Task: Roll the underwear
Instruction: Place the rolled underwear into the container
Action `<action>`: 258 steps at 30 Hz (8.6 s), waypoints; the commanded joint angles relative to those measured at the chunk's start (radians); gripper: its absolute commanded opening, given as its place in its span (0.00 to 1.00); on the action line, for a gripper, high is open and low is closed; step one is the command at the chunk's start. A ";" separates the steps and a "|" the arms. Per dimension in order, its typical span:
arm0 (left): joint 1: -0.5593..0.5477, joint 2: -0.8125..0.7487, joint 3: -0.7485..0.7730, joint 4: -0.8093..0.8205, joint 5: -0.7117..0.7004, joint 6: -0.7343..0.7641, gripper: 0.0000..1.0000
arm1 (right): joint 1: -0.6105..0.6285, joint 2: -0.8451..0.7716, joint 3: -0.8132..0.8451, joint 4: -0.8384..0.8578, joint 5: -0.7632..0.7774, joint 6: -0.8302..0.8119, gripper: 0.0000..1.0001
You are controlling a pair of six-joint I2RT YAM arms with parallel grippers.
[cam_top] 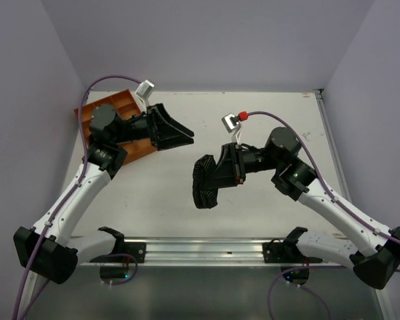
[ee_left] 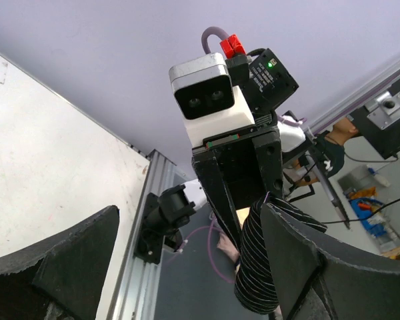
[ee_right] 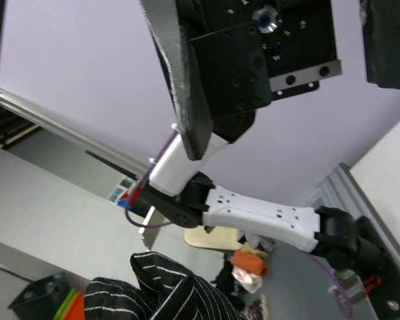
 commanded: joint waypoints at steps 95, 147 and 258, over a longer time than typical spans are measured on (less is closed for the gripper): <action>-0.036 -0.034 -0.076 -0.082 -0.206 0.102 0.00 | 0.012 0.163 -0.026 0.055 0.174 -0.091 0.72; -0.046 0.009 -0.125 -0.253 -0.055 0.256 0.00 | 0.010 0.182 0.060 -0.348 0.248 -0.324 0.39; 0.272 0.852 0.337 -0.501 -1.665 0.310 0.00 | 0.010 -0.096 -0.101 -0.718 0.375 -0.515 0.66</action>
